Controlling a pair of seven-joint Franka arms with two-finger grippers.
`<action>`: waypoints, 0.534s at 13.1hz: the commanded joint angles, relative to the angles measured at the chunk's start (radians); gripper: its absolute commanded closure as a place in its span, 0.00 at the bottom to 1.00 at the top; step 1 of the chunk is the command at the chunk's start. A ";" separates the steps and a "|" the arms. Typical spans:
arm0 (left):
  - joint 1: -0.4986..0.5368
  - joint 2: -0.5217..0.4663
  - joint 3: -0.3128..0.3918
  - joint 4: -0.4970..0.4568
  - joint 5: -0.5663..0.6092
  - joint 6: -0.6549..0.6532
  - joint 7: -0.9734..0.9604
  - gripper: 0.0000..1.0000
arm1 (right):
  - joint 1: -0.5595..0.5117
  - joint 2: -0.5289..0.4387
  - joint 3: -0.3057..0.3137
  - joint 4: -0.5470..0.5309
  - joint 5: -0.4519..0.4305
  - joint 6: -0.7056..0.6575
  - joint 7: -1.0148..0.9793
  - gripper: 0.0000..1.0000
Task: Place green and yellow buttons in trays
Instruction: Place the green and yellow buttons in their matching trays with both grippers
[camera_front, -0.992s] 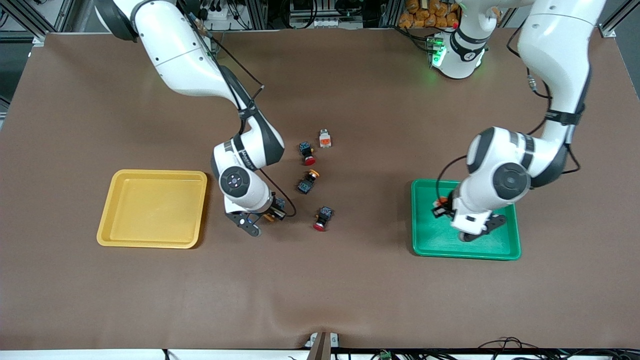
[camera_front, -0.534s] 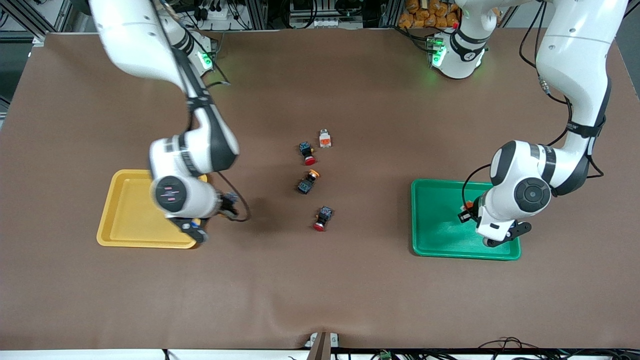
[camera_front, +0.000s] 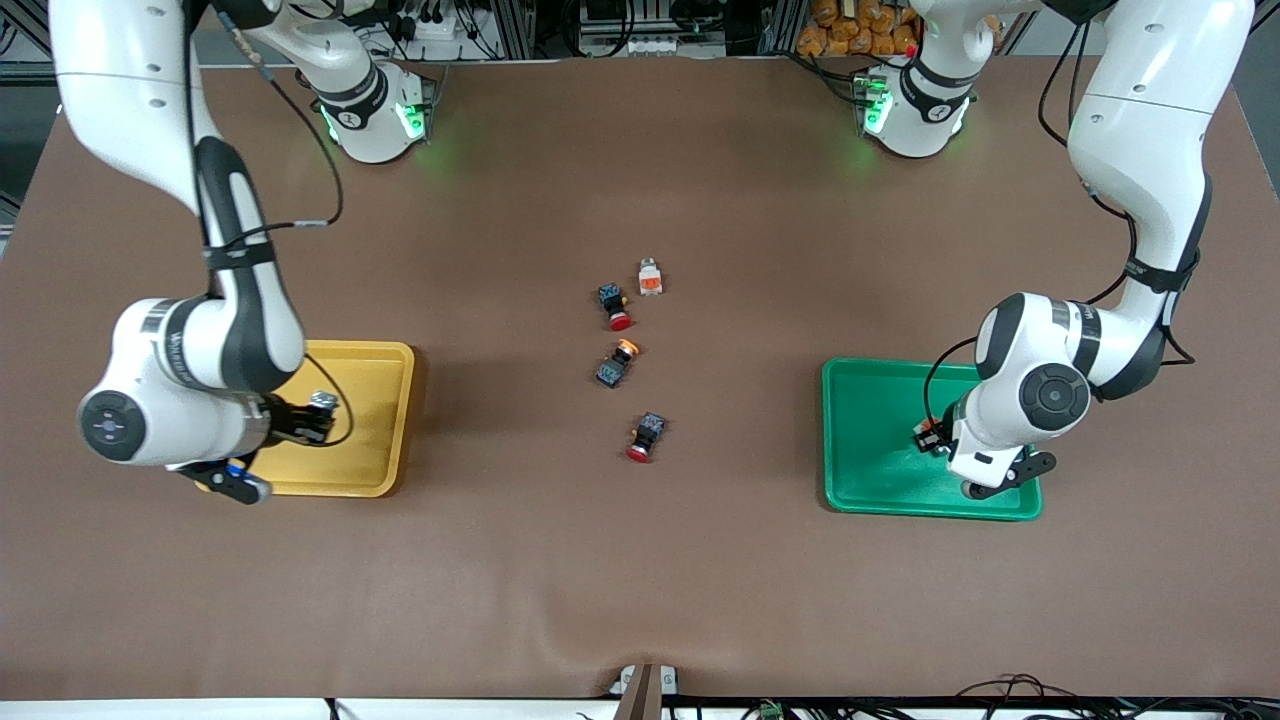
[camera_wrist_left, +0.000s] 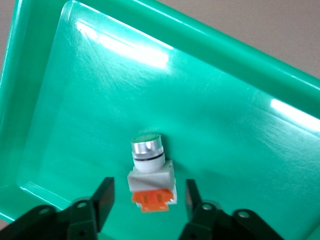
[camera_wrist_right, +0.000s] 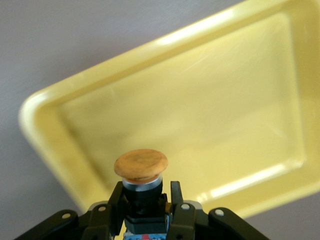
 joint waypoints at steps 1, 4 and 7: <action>0.019 -0.048 -0.016 -0.006 0.010 -0.020 -0.010 0.00 | -0.072 -0.012 0.021 -0.097 -0.012 0.106 -0.143 1.00; 0.019 -0.131 -0.061 -0.001 0.010 -0.120 -0.010 0.00 | -0.119 0.001 0.022 -0.124 -0.010 0.137 -0.220 1.00; 0.019 -0.203 -0.118 0.002 -0.065 -0.215 -0.016 0.00 | -0.119 -0.001 0.022 -0.190 -0.010 0.232 -0.225 1.00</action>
